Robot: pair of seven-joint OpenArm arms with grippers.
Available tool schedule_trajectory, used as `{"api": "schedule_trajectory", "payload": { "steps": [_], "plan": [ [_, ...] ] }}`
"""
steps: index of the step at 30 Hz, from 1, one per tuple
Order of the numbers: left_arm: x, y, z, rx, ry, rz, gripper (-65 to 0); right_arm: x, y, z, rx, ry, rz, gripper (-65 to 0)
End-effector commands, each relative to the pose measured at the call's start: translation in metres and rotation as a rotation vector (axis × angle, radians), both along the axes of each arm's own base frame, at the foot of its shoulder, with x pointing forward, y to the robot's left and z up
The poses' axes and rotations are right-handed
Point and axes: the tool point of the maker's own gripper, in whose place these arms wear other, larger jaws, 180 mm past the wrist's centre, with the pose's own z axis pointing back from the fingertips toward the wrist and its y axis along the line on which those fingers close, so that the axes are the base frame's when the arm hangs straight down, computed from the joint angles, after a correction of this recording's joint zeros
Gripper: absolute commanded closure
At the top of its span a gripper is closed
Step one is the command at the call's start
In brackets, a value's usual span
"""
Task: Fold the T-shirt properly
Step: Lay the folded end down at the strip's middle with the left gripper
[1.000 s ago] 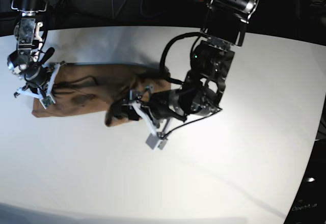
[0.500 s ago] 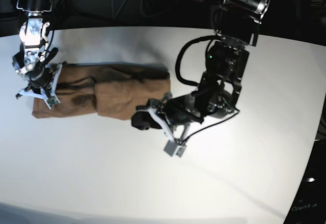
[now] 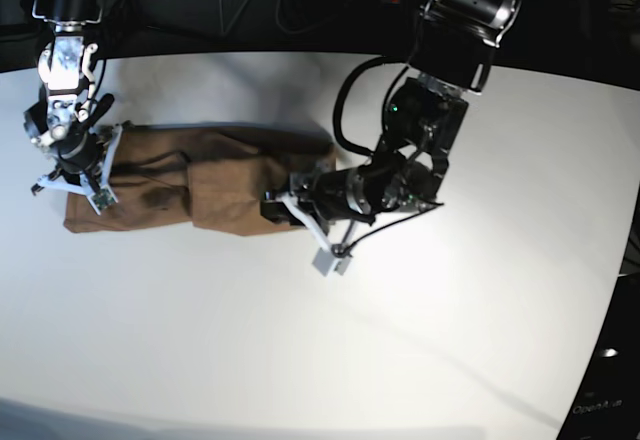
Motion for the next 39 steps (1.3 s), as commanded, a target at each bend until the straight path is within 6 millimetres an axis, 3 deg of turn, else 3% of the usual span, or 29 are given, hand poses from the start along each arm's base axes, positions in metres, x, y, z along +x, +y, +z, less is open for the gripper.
{"api": "schedule_trajectory", "payload": {
  "steps": [1,6,18,27,34,39],
  "plan": [
    [0.016,-0.011,0.020,-0.033,-0.057,-0.004,-3.1,-0.035,0.001,-0.025,-0.025,0.171,0.020,-0.1],
    [0.006,-0.009,-0.009,0.067,-0.018,-0.039,-3.1,-0.029,0.002,-0.015,-0.038,0.141,0.032,-0.1],
    [0.002,0.012,-0.036,0.258,-0.061,-0.062,-3.1,-0.011,0.004,0.014,-0.070,0.052,0.052,-0.1],
    [-0.025,0.027,-0.059,0.283,-0.002,-0.062,-2.9,0.007,-0.006,0.052,-0.147,-0.036,0.097,-0.1],
    [-0.042,0.056,-0.080,0.283,0.079,0.022,-2.9,0.019,-0.013,0.078,-0.201,-0.096,0.128,-0.1],
    [-0.042,0.063,-0.078,0.290,0.069,0.028,-2.9,0.021,-0.009,0.096,-0.223,-0.141,0.140,-0.1]
  ]
}}
